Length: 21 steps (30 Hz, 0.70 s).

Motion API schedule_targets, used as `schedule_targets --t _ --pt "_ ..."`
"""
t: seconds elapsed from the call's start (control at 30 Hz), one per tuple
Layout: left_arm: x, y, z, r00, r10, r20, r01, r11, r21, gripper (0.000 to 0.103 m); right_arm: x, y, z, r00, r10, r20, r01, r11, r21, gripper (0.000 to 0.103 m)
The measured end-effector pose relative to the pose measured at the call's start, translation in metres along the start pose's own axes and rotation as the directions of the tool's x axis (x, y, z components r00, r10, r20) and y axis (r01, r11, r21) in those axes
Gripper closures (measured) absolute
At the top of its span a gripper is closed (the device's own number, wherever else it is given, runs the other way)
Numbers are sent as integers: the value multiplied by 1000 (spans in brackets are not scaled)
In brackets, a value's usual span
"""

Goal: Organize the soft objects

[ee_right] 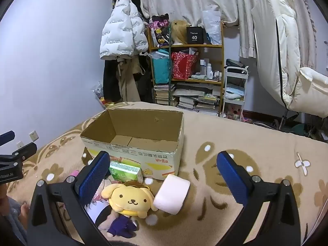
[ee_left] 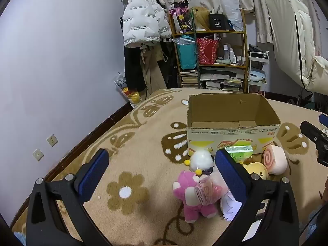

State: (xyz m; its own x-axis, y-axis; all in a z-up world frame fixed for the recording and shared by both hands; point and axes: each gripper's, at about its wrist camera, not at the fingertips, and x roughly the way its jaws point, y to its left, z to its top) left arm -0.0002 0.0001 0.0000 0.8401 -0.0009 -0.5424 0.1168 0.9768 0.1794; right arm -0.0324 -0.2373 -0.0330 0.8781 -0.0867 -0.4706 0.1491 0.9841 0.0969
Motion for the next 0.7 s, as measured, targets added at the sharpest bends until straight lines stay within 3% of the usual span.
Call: schedule_targets --t 0.7 --pt "0 1 0 1000 10 6 -10 1000 7 1 -2 3 0 1000 -1 1 1 1000 -21 0"
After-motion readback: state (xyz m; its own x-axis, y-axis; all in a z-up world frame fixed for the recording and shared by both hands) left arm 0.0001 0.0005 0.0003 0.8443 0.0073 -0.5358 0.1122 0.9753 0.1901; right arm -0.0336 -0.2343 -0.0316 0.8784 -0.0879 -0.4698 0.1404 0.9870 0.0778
